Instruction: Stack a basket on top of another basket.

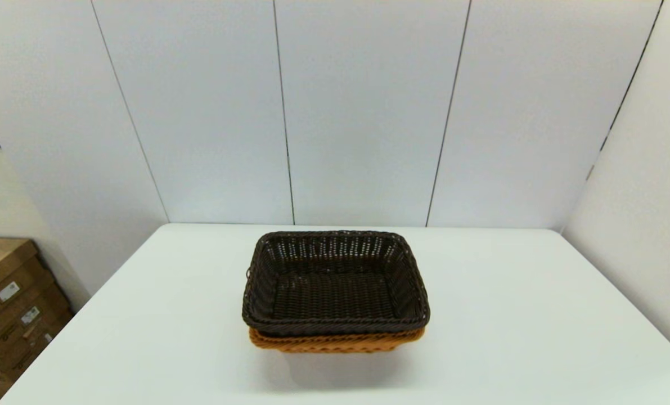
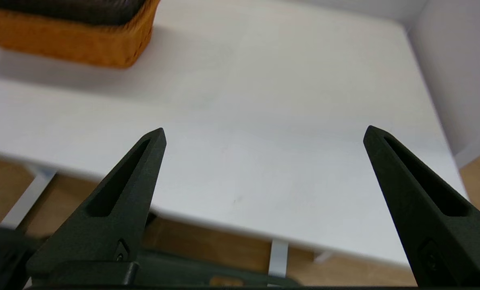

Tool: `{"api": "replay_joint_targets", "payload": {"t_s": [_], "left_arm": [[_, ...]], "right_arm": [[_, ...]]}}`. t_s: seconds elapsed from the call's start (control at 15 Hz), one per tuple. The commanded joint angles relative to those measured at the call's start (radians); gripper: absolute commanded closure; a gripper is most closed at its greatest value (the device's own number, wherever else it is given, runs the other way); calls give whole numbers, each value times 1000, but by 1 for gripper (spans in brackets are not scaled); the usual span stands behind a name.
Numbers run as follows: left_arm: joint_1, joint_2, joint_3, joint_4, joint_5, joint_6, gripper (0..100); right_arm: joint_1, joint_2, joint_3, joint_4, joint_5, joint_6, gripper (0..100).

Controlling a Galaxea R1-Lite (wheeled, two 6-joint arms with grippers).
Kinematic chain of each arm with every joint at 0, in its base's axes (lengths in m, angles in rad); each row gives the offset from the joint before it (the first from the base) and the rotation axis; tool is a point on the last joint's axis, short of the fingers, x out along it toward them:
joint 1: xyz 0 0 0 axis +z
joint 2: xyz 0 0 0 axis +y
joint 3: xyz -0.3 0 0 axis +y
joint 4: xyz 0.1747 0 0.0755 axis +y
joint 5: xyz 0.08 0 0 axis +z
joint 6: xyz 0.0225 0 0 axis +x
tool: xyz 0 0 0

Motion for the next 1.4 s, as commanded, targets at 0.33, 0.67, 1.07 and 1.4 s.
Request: {"api": "replay_joint_targets", "payload": {"t_s": [0.33,0.67,1.07,1.4], "left_arm": [[0,1,0,1,0,0,0],[0,1,0,1,0,0,0],[0,1,0,1,1,0,0],[0,1,0,1,0,0,0]], "right_arm": [[1,0,214,-423,-9,-24,0],[0,0,263,-586,-8,-13,0],[1,0,274,-491,-52,9,0],[1,0,272,-494,-58,33,0]]}}
